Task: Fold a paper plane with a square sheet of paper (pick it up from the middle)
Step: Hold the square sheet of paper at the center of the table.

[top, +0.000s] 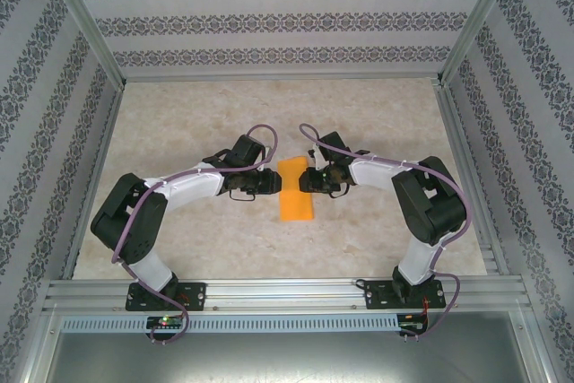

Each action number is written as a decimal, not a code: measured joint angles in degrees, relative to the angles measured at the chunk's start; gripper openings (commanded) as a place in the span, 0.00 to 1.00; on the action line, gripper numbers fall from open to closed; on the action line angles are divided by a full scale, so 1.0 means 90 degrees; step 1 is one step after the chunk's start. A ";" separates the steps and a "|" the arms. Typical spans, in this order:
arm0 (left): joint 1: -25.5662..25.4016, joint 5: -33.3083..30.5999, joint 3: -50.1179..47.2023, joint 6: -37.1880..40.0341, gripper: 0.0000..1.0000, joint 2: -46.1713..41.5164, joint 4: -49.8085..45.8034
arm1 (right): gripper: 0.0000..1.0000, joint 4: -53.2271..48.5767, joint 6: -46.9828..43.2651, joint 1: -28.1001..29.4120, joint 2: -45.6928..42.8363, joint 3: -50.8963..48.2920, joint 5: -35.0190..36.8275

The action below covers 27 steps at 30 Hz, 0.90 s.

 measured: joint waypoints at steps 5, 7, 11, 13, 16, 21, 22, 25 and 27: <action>0.0002 -0.0002 0.0000 0.0000 0.34 0.0000 0.0000 | 0.35 -0.0097 -0.0053 0.0000 0.0053 0.0080 0.0002; 0.0007 -0.0002 0.0000 0.0000 0.34 0.0000 0.0000 | 0.35 -0.0134 -0.0056 0.0012 0.0063 0.0114 0.0005; 0.0044 -0.0002 0.0000 0.0000 0.34 0.0000 0.0000 | 0.36 -0.0226 -0.0058 0.0053 0.0100 0.0189 0.0053; 0.0044 -0.0002 0.0000 0.0000 0.34 0.0000 0.0000 | 0.36 -0.0260 -0.0058 0.0053 0.0117 0.0219 0.0053; 0.0044 -0.0002 0.0000 0.0000 0.34 0.0000 0.0000 | 0.36 -0.0325 -0.0058 0.0053 0.0155 0.0272 0.0053; 0.0044 -0.0002 0.0000 0.0000 0.34 0.0000 -0.0002 | 0.37 -0.0406 -0.0058 0.0095 0.0177 0.0340 0.0104; 0.0044 0.0000 0.0000 0.0000 0.34 0.0000 0.0000 | 0.37 -0.0437 -0.0058 0.0095 0.0187 0.0357 0.0121; 0.0044 0.0000 0.0000 0.0000 0.34 0.0000 0.0000 | 0.37 -0.0508 -0.0075 0.0097 0.0228 0.0420 0.0129; 0.0044 -0.0002 0.0000 0.0000 0.34 0.0000 0.0000 | 0.37 -0.0561 -0.0080 0.0119 0.0250 0.0459 0.0168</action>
